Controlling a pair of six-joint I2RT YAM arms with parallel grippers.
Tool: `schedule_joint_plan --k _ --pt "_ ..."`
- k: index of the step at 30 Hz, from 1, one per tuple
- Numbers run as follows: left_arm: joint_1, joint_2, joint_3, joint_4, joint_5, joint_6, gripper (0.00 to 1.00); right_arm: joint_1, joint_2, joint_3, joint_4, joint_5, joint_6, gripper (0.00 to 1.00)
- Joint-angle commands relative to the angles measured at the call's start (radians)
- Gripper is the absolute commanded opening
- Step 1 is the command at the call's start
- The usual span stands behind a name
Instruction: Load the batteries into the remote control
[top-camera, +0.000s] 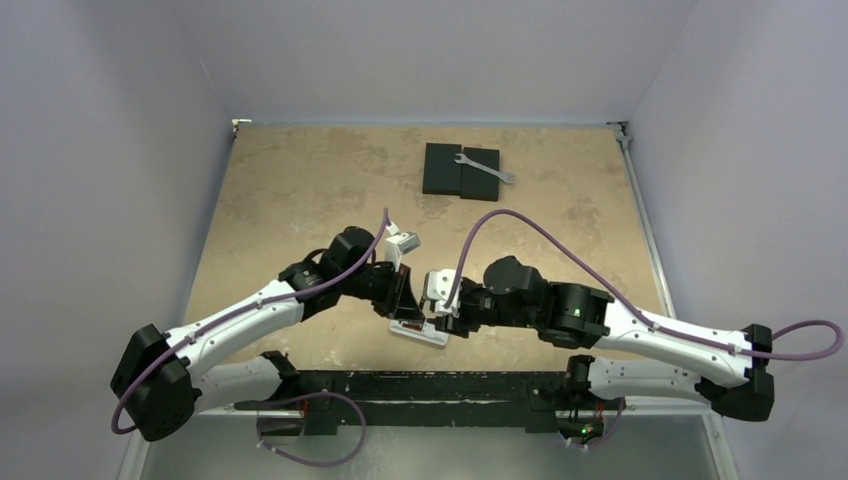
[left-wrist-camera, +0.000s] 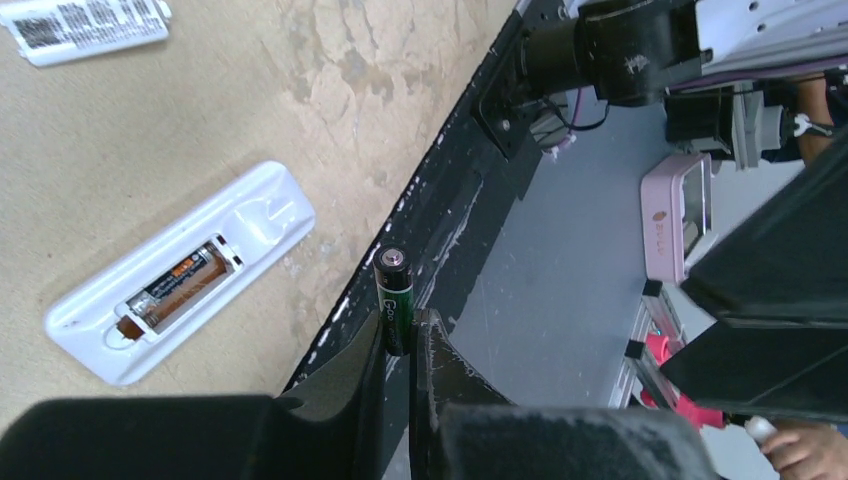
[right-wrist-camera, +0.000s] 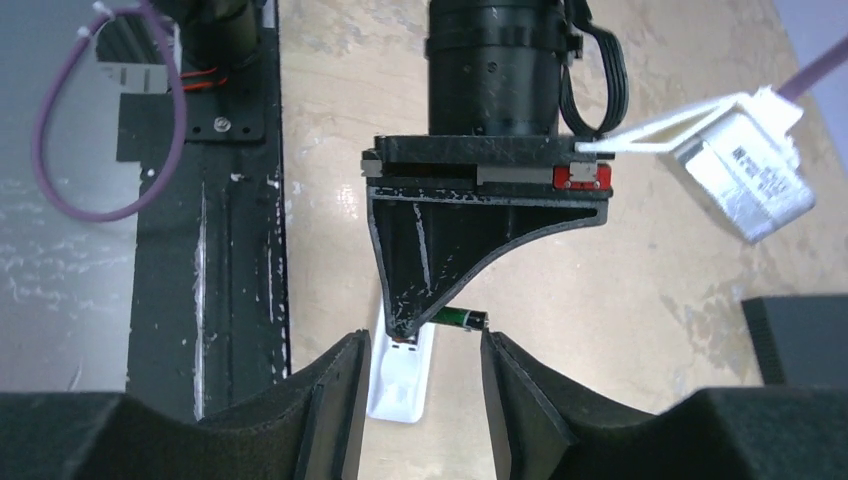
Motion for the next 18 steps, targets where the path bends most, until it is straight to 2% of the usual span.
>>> schedule_joint_plan --k 1,7,13,18 --pt "0.004 0.007 0.033 -0.007 0.1 0.037 0.0 0.006 -0.036 0.063 -0.043 -0.097 -0.178 0.52" --pt "0.003 0.03 0.024 -0.029 0.195 0.055 0.0 0.006 0.014 0.146 -0.162 -0.099 -0.324 0.53" --pt "0.004 0.038 -0.02 0.009 0.253 0.039 0.0 0.013 0.059 0.146 -0.188 -0.151 -0.396 0.57" --pt "0.004 0.053 -0.024 0.013 0.271 0.051 0.0 0.042 0.115 0.167 -0.228 -0.149 -0.423 0.53"
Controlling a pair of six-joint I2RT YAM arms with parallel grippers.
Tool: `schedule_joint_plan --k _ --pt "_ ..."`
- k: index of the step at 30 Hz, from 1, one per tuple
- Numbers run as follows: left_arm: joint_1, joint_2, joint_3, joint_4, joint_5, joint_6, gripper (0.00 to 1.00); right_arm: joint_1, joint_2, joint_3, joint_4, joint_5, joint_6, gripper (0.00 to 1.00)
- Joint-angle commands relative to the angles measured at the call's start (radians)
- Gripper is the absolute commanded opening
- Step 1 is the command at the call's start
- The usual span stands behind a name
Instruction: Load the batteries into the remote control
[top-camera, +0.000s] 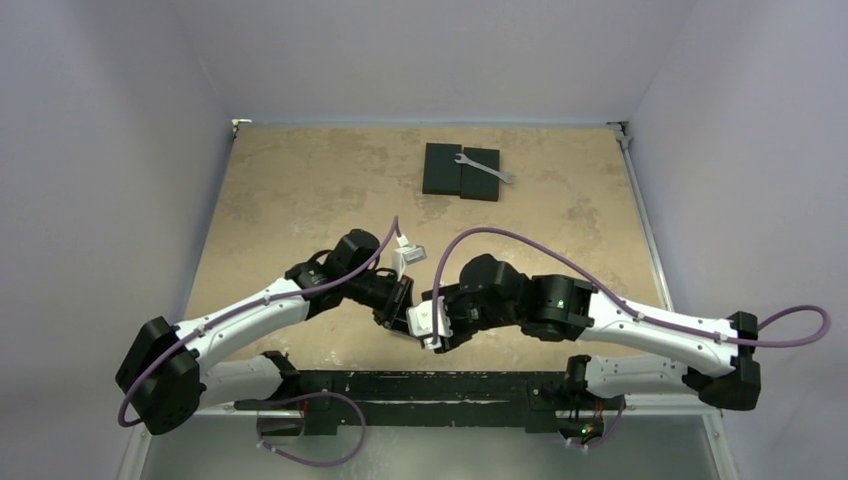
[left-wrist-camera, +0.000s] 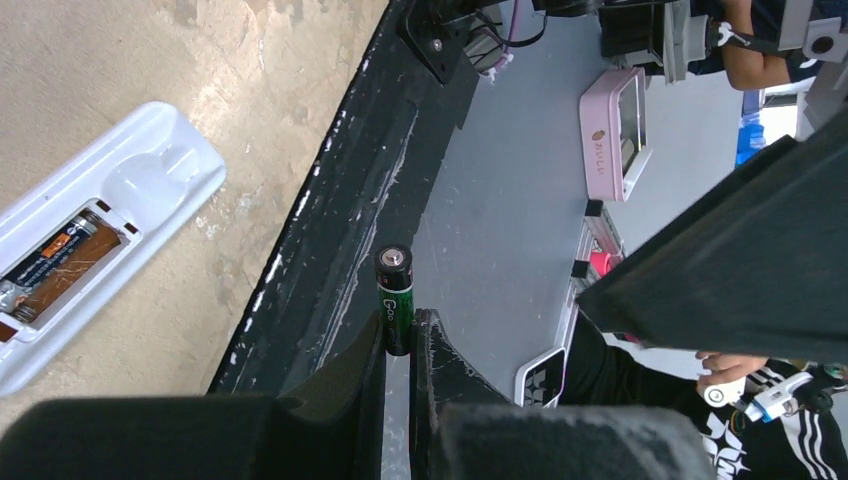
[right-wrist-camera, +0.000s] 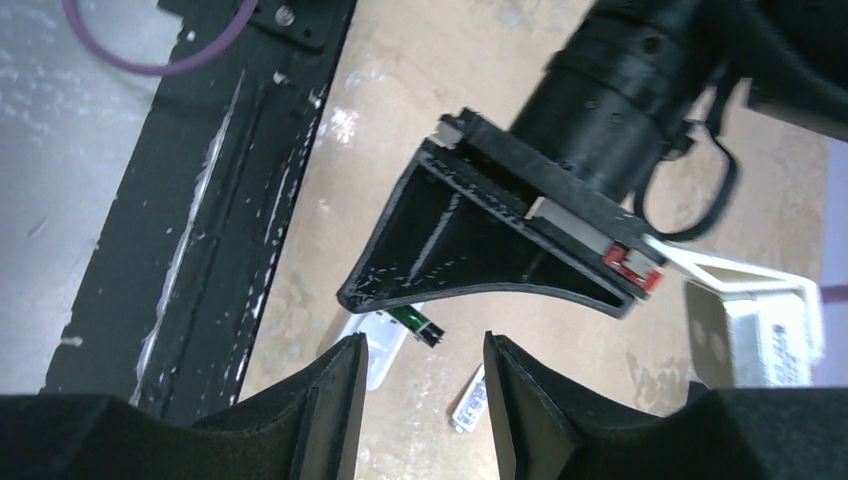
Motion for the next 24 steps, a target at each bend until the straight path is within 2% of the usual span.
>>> schedule_joint_plan --k 1,13,24 --pt "0.004 0.016 -0.012 0.038 0.057 0.025 0.0 0.029 0.033 0.041 -0.04 -0.017 -0.059 0.52" --pt "0.003 0.047 -0.022 0.07 0.1 0.021 0.0 0.085 0.125 0.045 -0.065 0.098 -0.11 0.52" --pt "0.003 0.056 -0.028 0.088 0.129 0.015 0.0 0.119 0.169 0.046 -0.073 0.125 -0.137 0.46"
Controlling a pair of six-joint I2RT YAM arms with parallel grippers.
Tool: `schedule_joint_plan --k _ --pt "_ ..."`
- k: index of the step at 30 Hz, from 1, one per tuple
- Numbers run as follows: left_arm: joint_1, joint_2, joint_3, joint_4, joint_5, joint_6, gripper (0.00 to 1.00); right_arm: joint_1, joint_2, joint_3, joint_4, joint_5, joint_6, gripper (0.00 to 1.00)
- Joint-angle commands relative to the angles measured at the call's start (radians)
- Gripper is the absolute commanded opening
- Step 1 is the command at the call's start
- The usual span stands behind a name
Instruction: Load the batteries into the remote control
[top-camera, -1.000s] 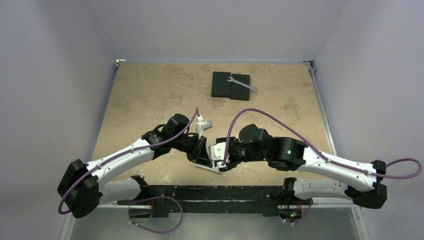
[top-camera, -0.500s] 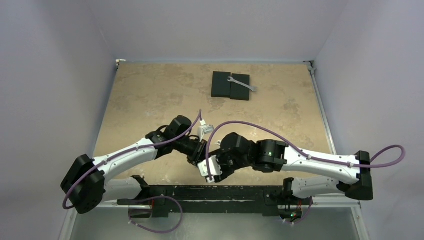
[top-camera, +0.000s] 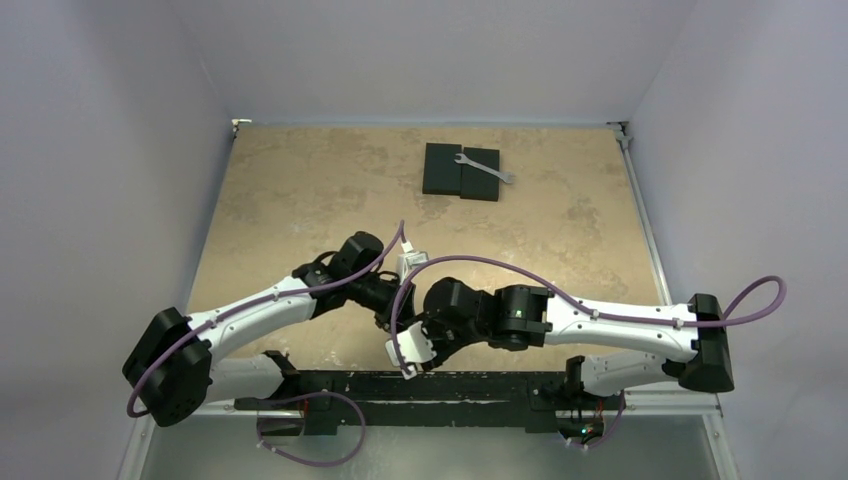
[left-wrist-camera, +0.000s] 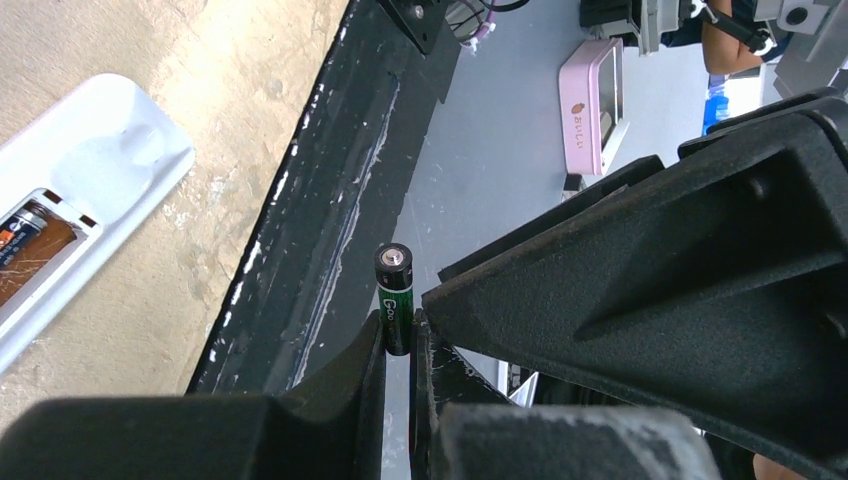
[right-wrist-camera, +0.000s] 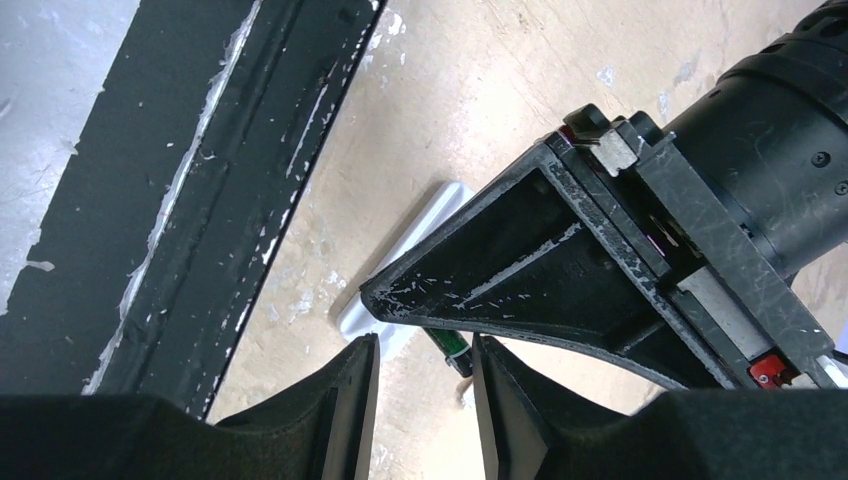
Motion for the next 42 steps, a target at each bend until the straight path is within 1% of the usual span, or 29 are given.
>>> schedule_joint_plan --k 1,10,15,20,24,42 --pt "0.003 0.0 -0.007 0.053 0.046 0.016 0.0 0.011 -0.005 0.04 -0.003 0.009 -0.029 0.45" --pt "-0.004 -0.002 -0.013 0.066 0.046 0.004 0.0 0.018 0.004 0.022 0.023 0.04 -0.033 0.39" --pt "-0.009 -0.002 -0.013 0.066 0.042 0.003 0.0 0.028 0.019 0.025 0.018 0.085 -0.042 0.36" --pt "-0.013 -0.006 -0.014 0.066 0.041 0.003 0.0 0.031 0.022 0.015 0.026 0.087 -0.047 0.36" --pt "-0.015 -0.002 -0.013 0.066 0.038 0.002 0.0 0.033 0.026 0.011 0.029 0.099 -0.049 0.32" --pt "-0.02 -0.006 -0.014 0.065 0.032 0.001 0.0 0.038 0.038 -0.011 0.028 0.108 -0.049 0.32"
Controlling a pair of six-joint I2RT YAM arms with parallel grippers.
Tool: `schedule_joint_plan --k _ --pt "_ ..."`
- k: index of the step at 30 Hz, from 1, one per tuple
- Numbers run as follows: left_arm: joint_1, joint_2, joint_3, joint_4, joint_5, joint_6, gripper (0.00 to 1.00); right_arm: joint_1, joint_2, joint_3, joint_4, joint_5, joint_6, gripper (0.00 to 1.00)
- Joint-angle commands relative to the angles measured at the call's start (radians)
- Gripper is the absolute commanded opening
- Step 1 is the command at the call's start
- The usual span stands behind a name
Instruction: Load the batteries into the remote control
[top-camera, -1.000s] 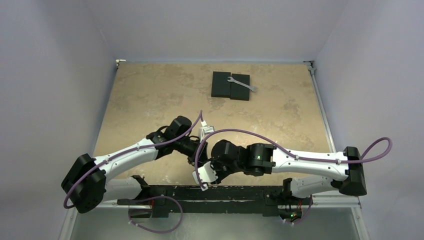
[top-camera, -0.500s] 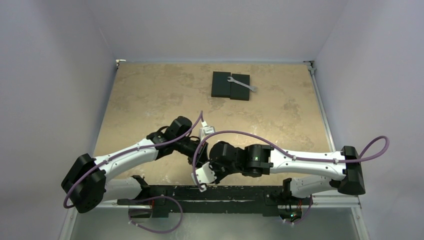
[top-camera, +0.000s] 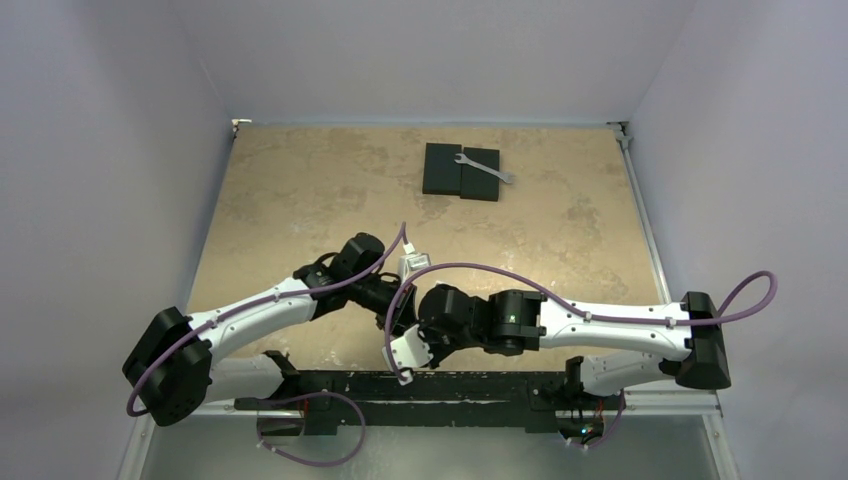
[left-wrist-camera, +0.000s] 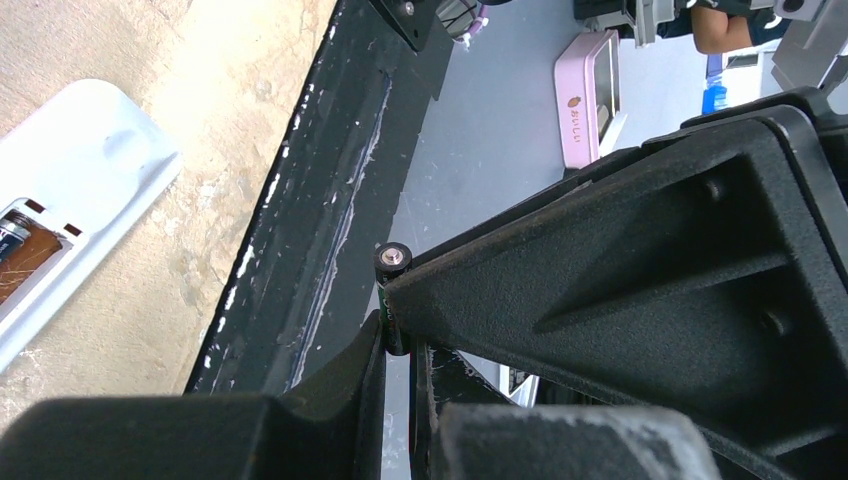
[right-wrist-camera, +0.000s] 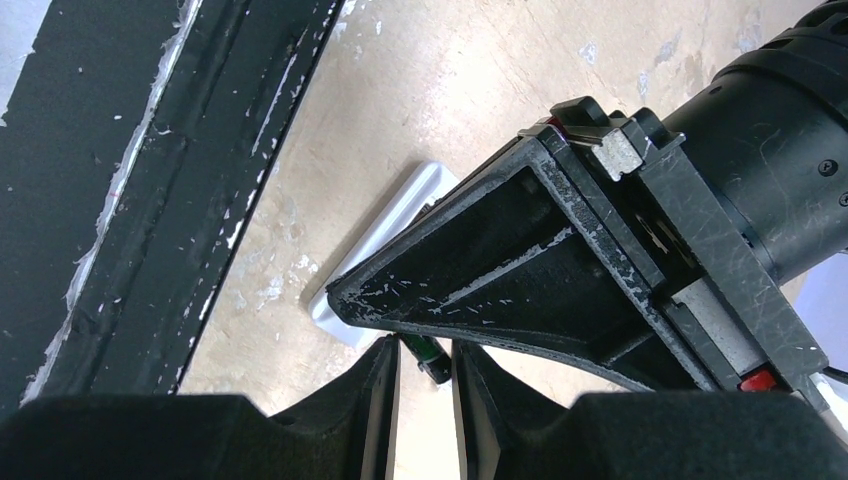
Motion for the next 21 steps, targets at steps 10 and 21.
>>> schedule_joint_plan --k 10,21 --pt "-0.005 -0.046 0.009 0.012 -0.02 0.016 0.0 0.013 0.022 -0.005 -0.015 -0.024 -0.005 0.32" --pt "0.003 -0.079 0.016 -0.009 -0.068 0.023 0.0 0.021 0.011 -0.01 -0.05 -0.041 0.024 0.33"
